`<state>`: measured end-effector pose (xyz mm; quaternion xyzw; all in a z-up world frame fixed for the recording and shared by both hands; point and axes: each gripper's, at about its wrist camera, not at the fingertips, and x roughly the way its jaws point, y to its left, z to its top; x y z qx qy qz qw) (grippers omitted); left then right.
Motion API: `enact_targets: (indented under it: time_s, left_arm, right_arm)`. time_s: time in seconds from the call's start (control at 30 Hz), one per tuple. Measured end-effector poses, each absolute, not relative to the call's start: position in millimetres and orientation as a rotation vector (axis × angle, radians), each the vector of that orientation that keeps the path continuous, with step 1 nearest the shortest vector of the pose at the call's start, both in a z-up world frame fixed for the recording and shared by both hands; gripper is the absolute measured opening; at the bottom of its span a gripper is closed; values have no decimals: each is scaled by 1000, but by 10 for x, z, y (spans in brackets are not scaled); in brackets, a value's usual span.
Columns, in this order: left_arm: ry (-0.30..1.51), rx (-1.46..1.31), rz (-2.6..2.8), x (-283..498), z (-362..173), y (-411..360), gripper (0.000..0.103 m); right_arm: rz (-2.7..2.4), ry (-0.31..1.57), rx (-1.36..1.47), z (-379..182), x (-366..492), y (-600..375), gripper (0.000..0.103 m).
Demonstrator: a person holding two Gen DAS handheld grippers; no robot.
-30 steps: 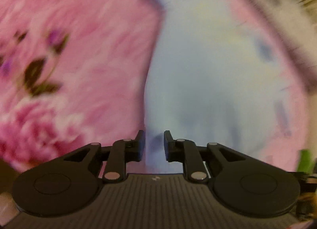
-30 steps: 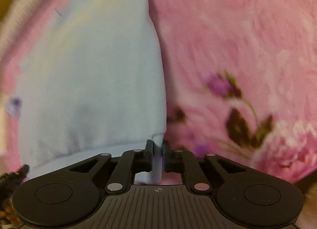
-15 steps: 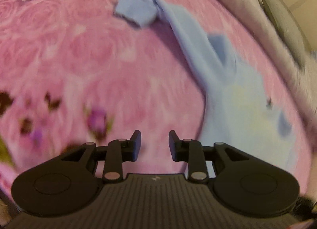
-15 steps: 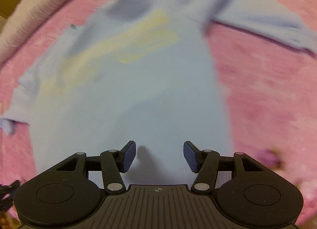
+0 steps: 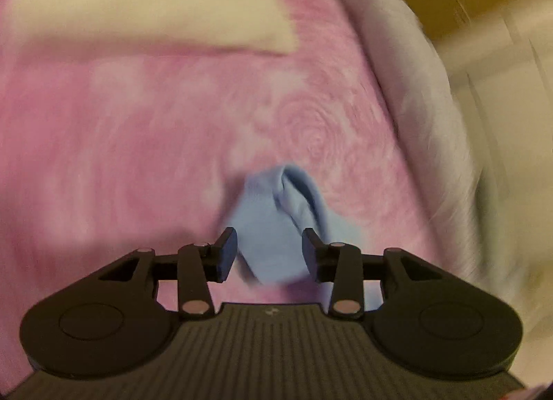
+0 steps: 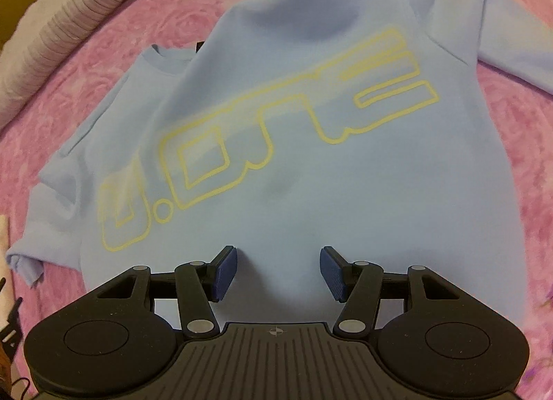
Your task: Fold clothes
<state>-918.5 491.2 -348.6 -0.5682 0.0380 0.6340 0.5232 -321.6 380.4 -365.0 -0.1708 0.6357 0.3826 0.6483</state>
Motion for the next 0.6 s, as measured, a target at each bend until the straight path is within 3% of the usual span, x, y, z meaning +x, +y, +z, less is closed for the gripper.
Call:
enact_targets:
  time_s: [0.1,0.23,0.3,0.33,0.4,0.6]
  left_arm:
    - [300,-1190,1427,-9116,-3580,5158,36]
    - [228,-1257,1324,-9224,-3845,5343,35]
    - [214,-1262,1300,-9258,-3905,5383,17]
    - [235,-1219,1292,-9244,-3861,5404,14]
    - [325,-1018,1289,-9152,-3582,5387,10]
    - [721,89,1170,-8600,-2543,5073,10]
  right_arm:
    - [865,1437,-414,-3661,-3304,3871,57]
    - [841,1429,-460,-3727,-3395,3954,57]
    - [829,1431,-469,-3751,-3420,3981,57]
    - [823,1432,-475,-3764,-3431,4003,57]
    - [830,1436,-483,-3772,-3444,4037,57]
    - [835,1441,-462,-3743,-3437,4085,57]
